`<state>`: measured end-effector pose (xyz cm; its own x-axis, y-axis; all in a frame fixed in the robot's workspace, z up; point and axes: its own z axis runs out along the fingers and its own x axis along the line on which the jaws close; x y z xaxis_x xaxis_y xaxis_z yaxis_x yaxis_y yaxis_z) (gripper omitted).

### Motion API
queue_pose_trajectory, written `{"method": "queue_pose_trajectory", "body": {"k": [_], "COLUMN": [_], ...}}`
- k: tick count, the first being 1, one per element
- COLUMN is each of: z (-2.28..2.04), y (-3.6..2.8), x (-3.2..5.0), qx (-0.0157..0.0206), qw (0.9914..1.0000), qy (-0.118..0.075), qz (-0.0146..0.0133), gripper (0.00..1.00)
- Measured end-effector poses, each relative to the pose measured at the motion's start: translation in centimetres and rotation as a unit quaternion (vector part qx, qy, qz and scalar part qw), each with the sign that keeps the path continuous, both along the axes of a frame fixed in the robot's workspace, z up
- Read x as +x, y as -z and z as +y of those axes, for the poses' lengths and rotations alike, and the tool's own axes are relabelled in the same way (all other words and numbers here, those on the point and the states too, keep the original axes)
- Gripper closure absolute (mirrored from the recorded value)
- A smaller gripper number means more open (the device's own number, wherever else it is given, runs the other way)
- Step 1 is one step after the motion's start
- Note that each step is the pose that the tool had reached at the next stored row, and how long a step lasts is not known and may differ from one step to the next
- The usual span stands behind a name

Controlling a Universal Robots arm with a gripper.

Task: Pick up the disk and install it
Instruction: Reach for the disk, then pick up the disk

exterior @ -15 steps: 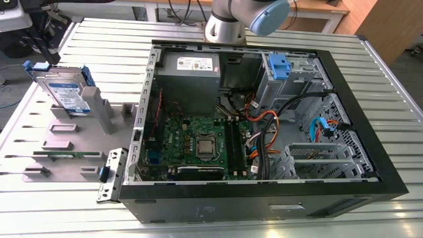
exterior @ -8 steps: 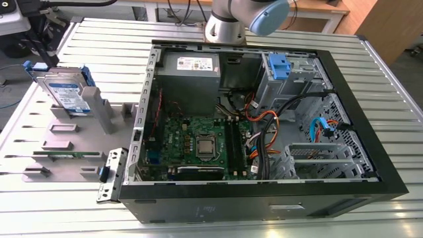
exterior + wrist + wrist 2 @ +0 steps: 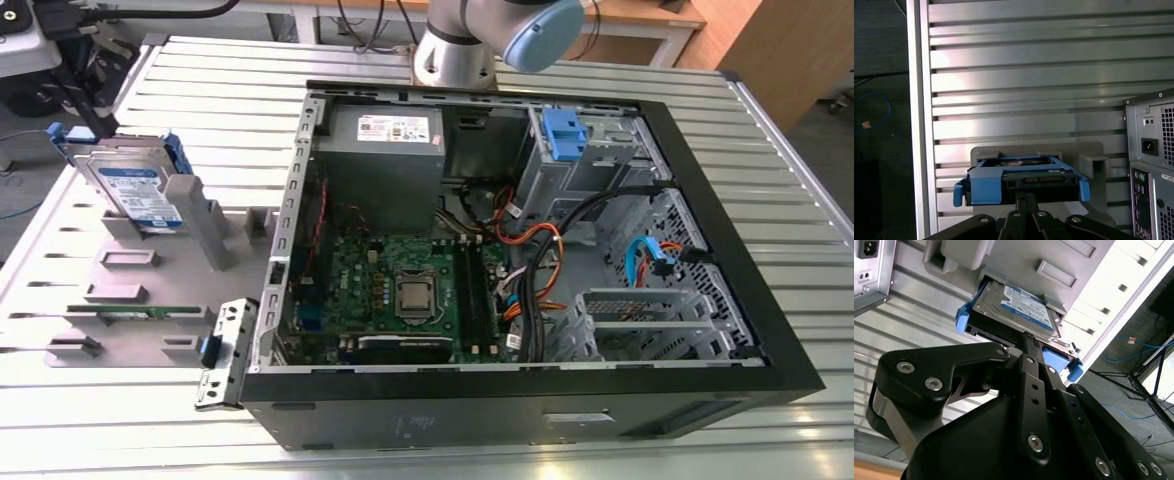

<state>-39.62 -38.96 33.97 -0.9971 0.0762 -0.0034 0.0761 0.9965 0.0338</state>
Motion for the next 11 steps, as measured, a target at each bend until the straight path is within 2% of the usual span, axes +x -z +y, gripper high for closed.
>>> {"method": "queue_pose_trajectory", "body": {"k": [11], "z": [0.00], "y": [0.04], "x": [-0.01], "qx": [-0.0001], "qw": [1.00000], "qy": [0.000], "qz": [0.0000], "gripper": [0.89]}}
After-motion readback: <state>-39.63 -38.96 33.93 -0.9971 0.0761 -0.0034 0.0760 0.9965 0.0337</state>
